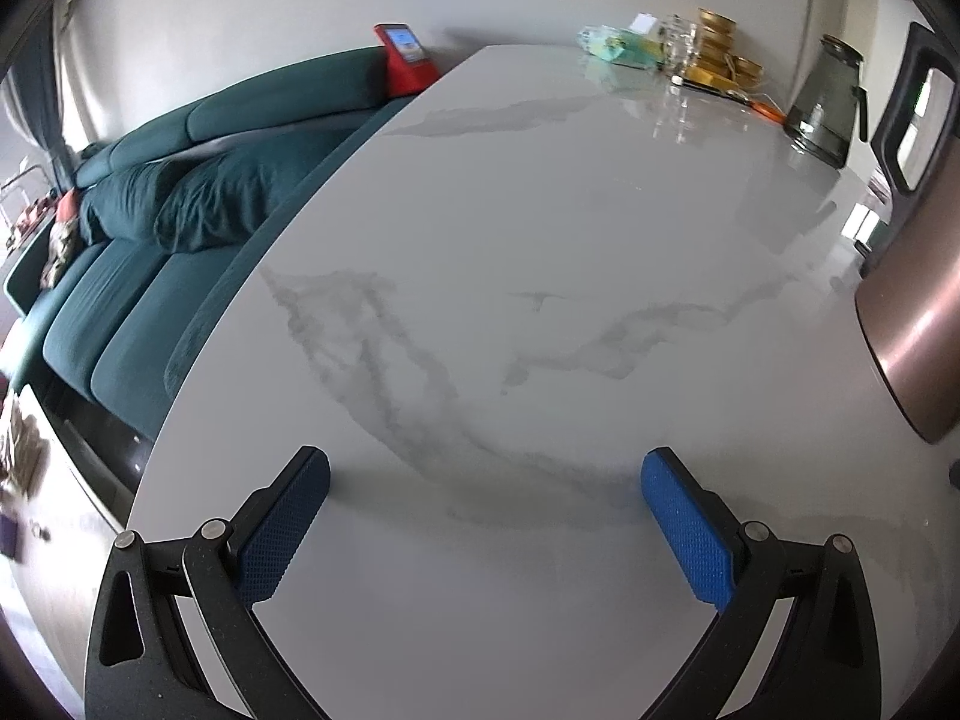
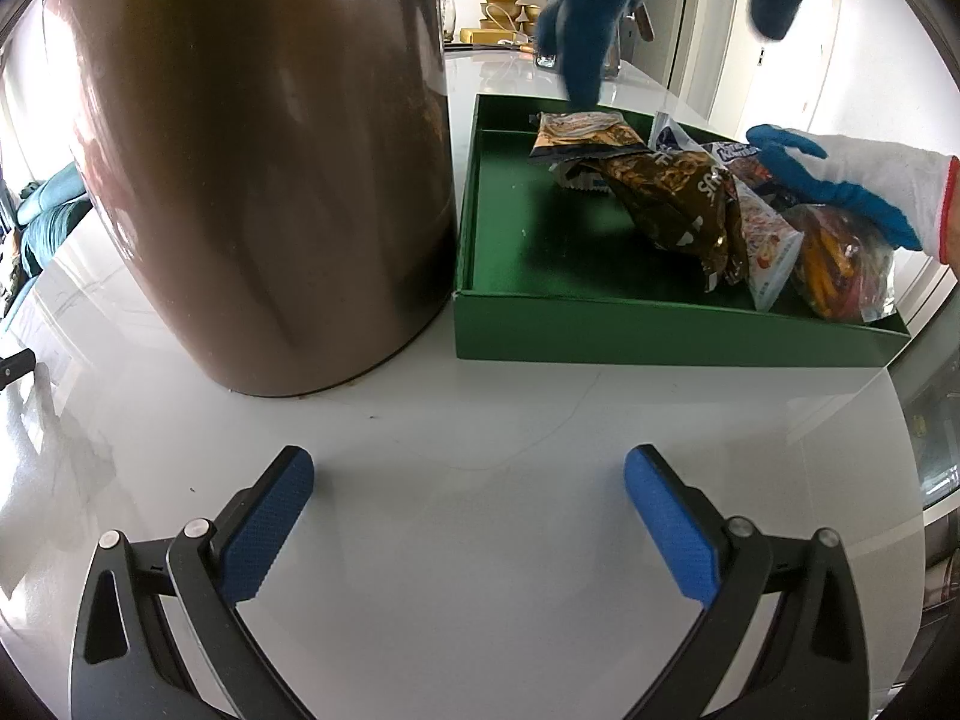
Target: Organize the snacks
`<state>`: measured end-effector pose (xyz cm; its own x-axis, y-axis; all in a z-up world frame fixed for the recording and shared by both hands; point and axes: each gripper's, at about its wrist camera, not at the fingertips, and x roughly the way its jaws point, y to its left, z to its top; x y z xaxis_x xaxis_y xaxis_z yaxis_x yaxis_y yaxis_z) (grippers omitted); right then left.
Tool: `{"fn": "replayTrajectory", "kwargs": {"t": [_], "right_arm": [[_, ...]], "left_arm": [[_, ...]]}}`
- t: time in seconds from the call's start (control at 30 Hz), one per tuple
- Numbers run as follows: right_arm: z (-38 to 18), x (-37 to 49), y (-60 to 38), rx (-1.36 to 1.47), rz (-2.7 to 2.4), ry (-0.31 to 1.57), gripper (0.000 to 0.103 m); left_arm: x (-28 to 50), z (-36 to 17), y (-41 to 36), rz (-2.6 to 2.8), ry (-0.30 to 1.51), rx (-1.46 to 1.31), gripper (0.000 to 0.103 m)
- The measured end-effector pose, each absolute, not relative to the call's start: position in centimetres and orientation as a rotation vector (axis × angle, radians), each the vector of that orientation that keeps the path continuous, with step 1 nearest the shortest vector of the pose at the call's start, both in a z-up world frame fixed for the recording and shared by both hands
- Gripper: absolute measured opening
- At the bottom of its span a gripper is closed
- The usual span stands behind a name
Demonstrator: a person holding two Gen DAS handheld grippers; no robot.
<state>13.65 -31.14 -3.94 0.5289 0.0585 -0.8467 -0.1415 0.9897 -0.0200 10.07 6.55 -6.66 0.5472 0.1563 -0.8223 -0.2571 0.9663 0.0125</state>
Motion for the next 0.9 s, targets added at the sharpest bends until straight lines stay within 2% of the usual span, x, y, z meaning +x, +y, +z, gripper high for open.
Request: {"fn": "replayTrajectory", "kwargs": {"t": [0.9], "right_arm": [[-3.83,13.86,-31.17,-0.091,0.119,1.008,0.103]], "left_arm": [[9.94,-6.79,6.21,0.314,0.957,-0.148,0.102]]}}
